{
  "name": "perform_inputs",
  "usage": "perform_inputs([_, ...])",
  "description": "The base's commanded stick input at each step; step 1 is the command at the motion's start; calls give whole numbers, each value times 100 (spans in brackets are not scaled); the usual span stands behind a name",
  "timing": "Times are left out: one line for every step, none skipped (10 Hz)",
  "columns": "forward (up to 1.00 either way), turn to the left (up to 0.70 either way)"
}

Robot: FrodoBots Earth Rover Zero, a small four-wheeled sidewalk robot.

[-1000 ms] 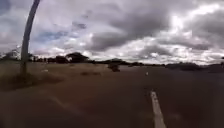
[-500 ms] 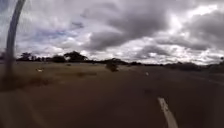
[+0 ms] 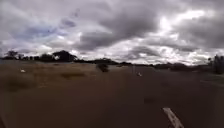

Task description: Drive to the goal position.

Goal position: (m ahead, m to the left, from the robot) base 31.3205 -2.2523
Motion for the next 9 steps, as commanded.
perform_inputs([100,4])
perform_inputs([100,4])
perform_inputs([100,4])
perform_inputs([100,4])
perform_inputs([100,-36])
perform_inputs([100,-36])
perform_inputs([100,-19])
perform_inputs([100,3])
perform_inputs([100,4])
